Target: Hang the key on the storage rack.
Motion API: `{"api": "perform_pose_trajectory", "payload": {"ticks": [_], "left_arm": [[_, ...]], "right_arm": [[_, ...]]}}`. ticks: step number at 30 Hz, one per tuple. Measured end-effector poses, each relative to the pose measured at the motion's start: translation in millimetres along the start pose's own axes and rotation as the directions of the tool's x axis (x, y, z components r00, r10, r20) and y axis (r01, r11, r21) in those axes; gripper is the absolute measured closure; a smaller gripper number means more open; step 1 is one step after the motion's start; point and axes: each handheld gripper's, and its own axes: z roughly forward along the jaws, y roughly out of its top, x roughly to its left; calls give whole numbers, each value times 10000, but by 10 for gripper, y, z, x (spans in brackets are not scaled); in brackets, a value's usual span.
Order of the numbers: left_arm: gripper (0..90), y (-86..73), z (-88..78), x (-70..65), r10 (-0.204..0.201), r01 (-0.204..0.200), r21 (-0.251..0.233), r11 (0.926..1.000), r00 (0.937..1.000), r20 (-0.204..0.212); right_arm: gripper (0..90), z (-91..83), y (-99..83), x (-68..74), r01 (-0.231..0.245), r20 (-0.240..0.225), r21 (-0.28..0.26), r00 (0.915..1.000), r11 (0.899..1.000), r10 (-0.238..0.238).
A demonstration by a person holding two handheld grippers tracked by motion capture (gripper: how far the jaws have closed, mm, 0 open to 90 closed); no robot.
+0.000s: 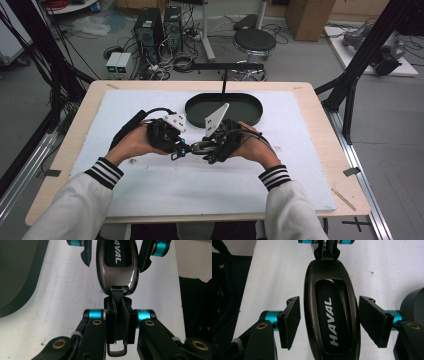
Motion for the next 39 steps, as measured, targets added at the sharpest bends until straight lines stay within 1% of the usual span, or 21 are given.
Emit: {"api": "perform_pose_trajectory", "payload": {"ticks": [5,8,9,14,15,20,23,25,26,27,28,29,30,31,32,33,35,36,37,38,39], "left_arm": [[835,0,0,2,-26,26,-24,10000,10000,-8],[835,-1,-4,7,9,-9,28,10000,10000,28],[835,0,-2,1,-5,5,41,10000,10000,44],[833,-10,4,17,-14,14,50,10000,9999,154],[831,-23,9,28,-36,38,-125,9999,9998,201],[817,-34,-14,56,-57,67,-372,9993,9997,253],[741,-54,-45,96,-433,434,-604,9972,9991,33],[671,-64,-48,100,-435,434,-734,9964,9991,1],[626,-75,-71,111,-392,396,-835,9957,9992,74],[558,-107,-103,119,-452,453,-1483,9879,9990,43],[512,-131,-118,120,-497,522,-1867,9810,9986,179],[457,-153,-135,117,-484,477,-2130,9759,9988,19],[369,-153,-135,117,-484,477,-2130,9759,9988,19],[369,-180,-151,113,-587,451,-2401,9697,9970,-498],[145,-198,-155,110,-718,498,-2630,9635,9946,-744],[116,-263,-197,125,-947,622,-3120,9480,9914,-901],[73,-336,-240,129,-1301,862,-3711,9246,9869,-950],[63,-336,-240,129,-1301,862,-3711,9246,9869,-950],[58,-378,-261,120,-1516,985,-4020,9103,9831,-1024],[50,-419,-280,116,-1729,1091,-4262,8980,9783,-1139],[50,-464,-301,117,-1806,1179,-4416,8894,9782,-1026]], "right_arm": [[364,9,14,7,28,-17,24,10000,10000,-28],[417,13,17,9,90,-120,93,9999,9999,-89],[469,8,25,12,252,29,256,9997,9994,-253],[480,19,30,22,272,14,335,9996,9991,-273],[480,19,29,23,255,23,343,9997,9991,-256],[482,-6,16,8,20,52,143,10000,9999,-21],[483,-31,7,5,-199,204,-7,9996,9998,199],[484,-36,-2,-3,-271,155,-131,9995,9995,274],[484,-37,-26,-8,-481,303,-290,9983,9984,490],[484,-39,-43,-11,-596,240,-273,9979,9979,602],[485,-36,-65,-18,-664,236,-373,9975,9971,673],[484,-41,-85,-25,-727,314,-471,9967,9962,742],[484,-41,-85,-25,-727,314,-471,9967,9962,742],[485,-46,-105,-34,-834,284,-546,9960,9950,850],[485,-66,-131,-39,-952,405,-695,9943,9930,982],[485,-79,-139,-42,-1007,484,-738,9934,9922,1044],[485,-111,-152,-53,-1043,606,-876,9921,9907,1098],[485,-111,-152,-53,-1043,606,-876,9921,9907,1098],[485,-145,-163,-49,-1102,758,-1074,9900,9881,1187],[485,-164,-174,-57,-1093,719,-1175,9904,9870,1182],[484,-184,-181,-55,-1161,835,-1292,9883,9848,1275]]}}
